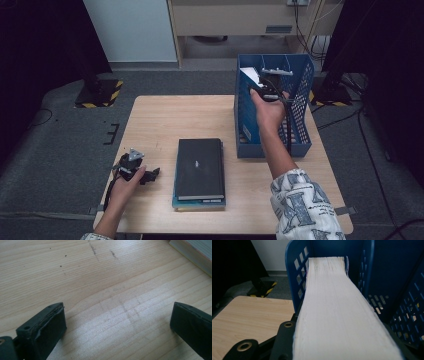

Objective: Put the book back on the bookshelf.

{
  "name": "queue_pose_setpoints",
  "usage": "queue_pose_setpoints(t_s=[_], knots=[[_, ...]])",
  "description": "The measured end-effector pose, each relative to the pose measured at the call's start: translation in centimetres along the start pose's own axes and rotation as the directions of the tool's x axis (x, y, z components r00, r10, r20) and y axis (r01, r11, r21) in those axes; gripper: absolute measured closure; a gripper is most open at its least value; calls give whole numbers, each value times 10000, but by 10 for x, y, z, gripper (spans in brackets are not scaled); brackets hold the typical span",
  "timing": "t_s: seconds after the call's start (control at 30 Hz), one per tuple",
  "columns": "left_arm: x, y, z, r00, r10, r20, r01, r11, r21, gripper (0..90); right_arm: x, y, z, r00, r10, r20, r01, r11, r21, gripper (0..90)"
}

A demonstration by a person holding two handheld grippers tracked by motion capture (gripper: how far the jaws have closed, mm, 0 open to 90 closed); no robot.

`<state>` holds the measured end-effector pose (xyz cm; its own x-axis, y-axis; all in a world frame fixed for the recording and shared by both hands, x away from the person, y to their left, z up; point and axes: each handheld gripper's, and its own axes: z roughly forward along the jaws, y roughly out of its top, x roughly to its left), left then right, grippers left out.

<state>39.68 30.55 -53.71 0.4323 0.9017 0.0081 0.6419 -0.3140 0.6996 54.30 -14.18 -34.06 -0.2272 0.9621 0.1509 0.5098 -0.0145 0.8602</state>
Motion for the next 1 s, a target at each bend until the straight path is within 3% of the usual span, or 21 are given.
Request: queue_pose_setpoints(t_s=[0.63,1.0], knots=[[-2,0,0,9999,91,127,-91,10000,14,0,-1,-9,-21,9996,-225,-172,242,9945,1016,592],[-3,0,0,9998,127,182,-127,9999,1,0,-4,-23,-33,9980,-515,-369,554,9922,1114,589]])
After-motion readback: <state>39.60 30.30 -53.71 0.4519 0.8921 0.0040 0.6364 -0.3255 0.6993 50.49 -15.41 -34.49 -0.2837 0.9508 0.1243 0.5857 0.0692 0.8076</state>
